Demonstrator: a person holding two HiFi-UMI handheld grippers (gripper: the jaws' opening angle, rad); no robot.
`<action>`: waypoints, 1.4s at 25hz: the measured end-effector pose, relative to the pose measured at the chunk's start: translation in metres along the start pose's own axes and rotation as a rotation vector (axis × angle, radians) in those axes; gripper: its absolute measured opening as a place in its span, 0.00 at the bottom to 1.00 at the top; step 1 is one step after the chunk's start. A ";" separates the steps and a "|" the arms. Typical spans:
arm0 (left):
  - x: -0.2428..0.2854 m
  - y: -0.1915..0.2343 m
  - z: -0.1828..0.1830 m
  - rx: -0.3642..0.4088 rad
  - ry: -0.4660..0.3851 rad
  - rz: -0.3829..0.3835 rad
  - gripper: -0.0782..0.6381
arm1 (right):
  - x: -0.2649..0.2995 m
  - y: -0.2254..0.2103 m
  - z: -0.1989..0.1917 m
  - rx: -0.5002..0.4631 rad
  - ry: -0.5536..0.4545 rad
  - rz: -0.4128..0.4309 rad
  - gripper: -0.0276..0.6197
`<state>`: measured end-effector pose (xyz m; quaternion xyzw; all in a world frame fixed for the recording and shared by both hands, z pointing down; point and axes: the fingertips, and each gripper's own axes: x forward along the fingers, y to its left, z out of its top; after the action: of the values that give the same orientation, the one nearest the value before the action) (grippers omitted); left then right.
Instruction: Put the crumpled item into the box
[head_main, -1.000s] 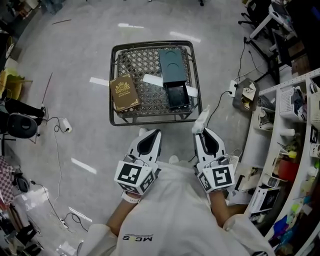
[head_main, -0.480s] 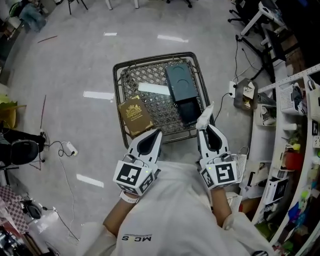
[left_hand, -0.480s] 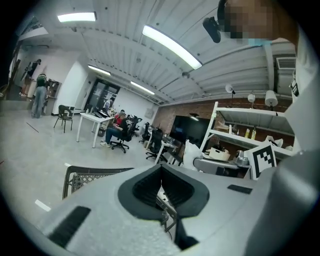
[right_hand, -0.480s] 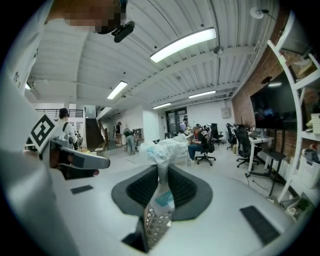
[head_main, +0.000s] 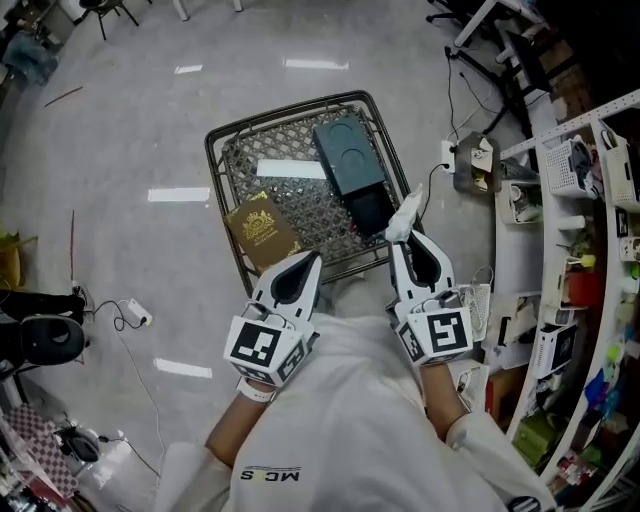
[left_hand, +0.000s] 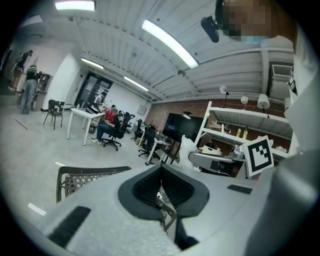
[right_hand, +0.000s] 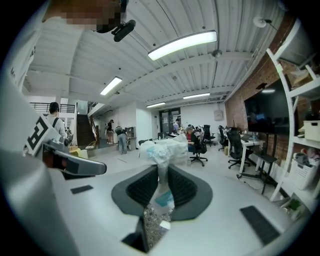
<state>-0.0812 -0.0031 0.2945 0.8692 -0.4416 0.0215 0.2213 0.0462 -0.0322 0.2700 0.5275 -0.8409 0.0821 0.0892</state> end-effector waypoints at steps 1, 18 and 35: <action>0.001 -0.001 0.000 0.007 0.000 -0.002 0.14 | 0.000 -0.001 0.000 -0.002 -0.003 -0.001 0.16; 0.031 0.008 -0.015 -0.003 0.047 0.043 0.14 | 0.019 -0.032 -0.041 0.023 0.084 -0.008 0.16; 0.059 0.040 -0.056 -0.003 0.133 0.094 0.14 | 0.084 -0.064 -0.153 0.068 0.253 0.017 0.16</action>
<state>-0.0676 -0.0462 0.3731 0.8440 -0.4662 0.0889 0.2500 0.0782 -0.0976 0.4414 0.5086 -0.8240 0.1774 0.1760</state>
